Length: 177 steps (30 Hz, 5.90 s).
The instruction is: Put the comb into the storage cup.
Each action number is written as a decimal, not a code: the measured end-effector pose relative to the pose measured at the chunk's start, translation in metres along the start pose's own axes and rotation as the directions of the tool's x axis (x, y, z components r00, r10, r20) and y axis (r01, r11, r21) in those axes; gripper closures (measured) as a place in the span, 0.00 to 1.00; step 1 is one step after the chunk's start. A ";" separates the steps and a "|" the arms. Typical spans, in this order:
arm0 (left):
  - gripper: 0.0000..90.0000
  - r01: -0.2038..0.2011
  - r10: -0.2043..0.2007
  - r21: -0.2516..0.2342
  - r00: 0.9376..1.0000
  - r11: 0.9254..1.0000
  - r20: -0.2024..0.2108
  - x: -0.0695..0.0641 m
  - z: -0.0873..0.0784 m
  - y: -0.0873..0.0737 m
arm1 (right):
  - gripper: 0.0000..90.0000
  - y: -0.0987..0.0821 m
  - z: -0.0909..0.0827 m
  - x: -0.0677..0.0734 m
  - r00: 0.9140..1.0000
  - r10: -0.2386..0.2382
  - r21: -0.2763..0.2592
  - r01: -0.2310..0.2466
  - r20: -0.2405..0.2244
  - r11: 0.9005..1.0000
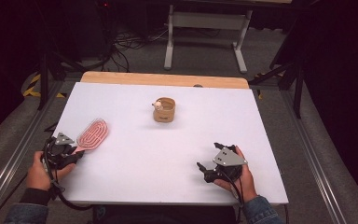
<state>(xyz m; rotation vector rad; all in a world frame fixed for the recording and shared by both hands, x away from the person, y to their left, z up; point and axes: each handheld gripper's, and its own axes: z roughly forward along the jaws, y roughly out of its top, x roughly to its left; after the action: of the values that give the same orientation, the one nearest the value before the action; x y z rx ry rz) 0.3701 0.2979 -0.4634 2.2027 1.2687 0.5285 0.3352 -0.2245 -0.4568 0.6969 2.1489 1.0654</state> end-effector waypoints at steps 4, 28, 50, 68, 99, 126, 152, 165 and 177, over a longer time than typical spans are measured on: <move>0.77 -0.010 0.009 -0.038 1.000 0.999 -0.014 -0.002 -0.004 0.001 | 0.10 0.000 0.000 -0.001 1.000 0.004 -0.002 -0.004 0.006 1.000; 0.77 -0.075 0.053 -0.250 0.994 0.965 -0.093 -0.019 -0.028 0.006 | 0.10 0.002 -0.006 -0.010 0.995 0.083 -0.064 -0.079 0.059 0.995; 0.77 -0.103 0.075 -0.434 0.994 0.895 -0.082 -0.054 -0.031 0.016 | 0.09 0.024 -0.018 -0.027 0.974 0.224 -0.190 -0.213 0.040 0.958; 0.77 -0.120 0.125 -0.550 0.992 0.827 -0.029 -0.097 -0.011 0.053 | 0.10 0.057 -0.002 -0.035 0.978 0.210 -0.250 -0.204 -0.004 0.947; 0.77 -0.252 0.304 -0.610 0.953 0.751 -0.019 -0.172 0.015 0.086 | 0.12 0.112 0.033 -0.004 0.941 0.267 -0.286 -0.319 -0.208 0.903; 0.77 -0.340 0.396 -0.587 0.917 0.735 -0.035 -0.197 0.022 0.080 | 0.51 0.104 0.037 -0.002 0.864 0.365 -0.270 -0.465 -0.347 0.843; 0.64 -0.326 0.418 -0.576 0.908 0.749 0.031 -0.193 0.027 0.082 | 0.70 0.108 0.021 0.014 0.898 0.251 -0.352 -0.381 -0.362 0.855; 0.40 -0.311 0.428 -0.562 0.899 0.767 0.087 -0.187 0.032 0.082 | 0.70 0.108 0.012 0.007 0.919 0.227 -0.374 -0.344 -0.322 0.861; 0.22 -0.309 0.439 -0.531 0.888 0.789 0.136 -0.182 0.034 0.080 | 0.70 0.109 0.006 0.005 0.937 0.209 -0.388 -0.310 -0.281 0.868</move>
<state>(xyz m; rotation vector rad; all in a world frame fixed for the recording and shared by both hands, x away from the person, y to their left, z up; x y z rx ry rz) 0.3546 0.0970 -0.4520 1.9875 0.4723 0.6200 0.3557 -0.1600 -0.3707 0.6895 1.9319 1.7766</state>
